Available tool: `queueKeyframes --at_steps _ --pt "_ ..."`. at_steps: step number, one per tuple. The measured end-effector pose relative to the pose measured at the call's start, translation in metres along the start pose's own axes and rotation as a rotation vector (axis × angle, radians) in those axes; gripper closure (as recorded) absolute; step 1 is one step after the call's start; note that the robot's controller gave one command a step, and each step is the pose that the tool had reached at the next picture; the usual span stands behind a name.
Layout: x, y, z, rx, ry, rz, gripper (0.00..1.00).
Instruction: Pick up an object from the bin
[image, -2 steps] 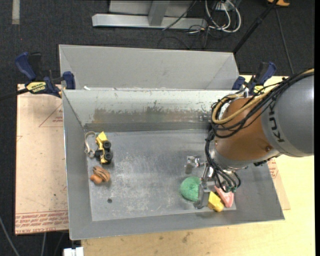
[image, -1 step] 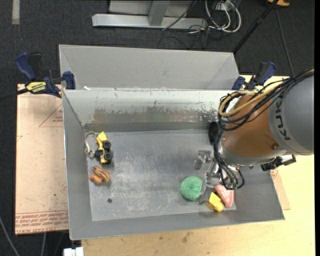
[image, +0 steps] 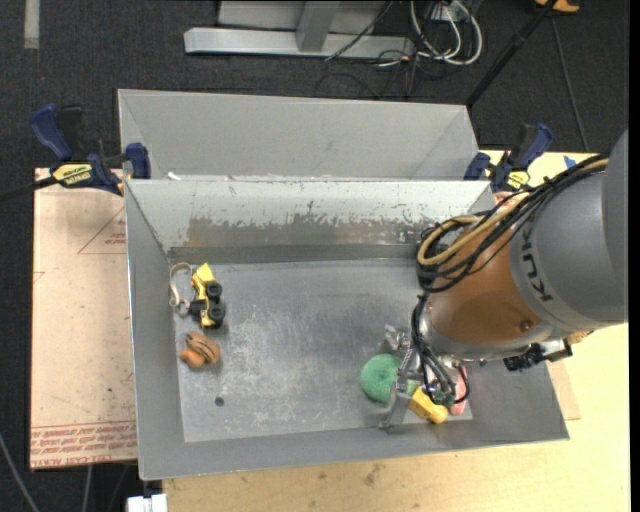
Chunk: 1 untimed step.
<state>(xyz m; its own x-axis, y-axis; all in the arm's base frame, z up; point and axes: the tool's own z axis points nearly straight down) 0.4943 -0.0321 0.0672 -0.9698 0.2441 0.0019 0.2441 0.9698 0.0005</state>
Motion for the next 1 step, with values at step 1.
queueKeyframes --at_steps 1 --pt "0.0036 0.0053 -0.0021 0.000 -0.002 0.003 1.00"
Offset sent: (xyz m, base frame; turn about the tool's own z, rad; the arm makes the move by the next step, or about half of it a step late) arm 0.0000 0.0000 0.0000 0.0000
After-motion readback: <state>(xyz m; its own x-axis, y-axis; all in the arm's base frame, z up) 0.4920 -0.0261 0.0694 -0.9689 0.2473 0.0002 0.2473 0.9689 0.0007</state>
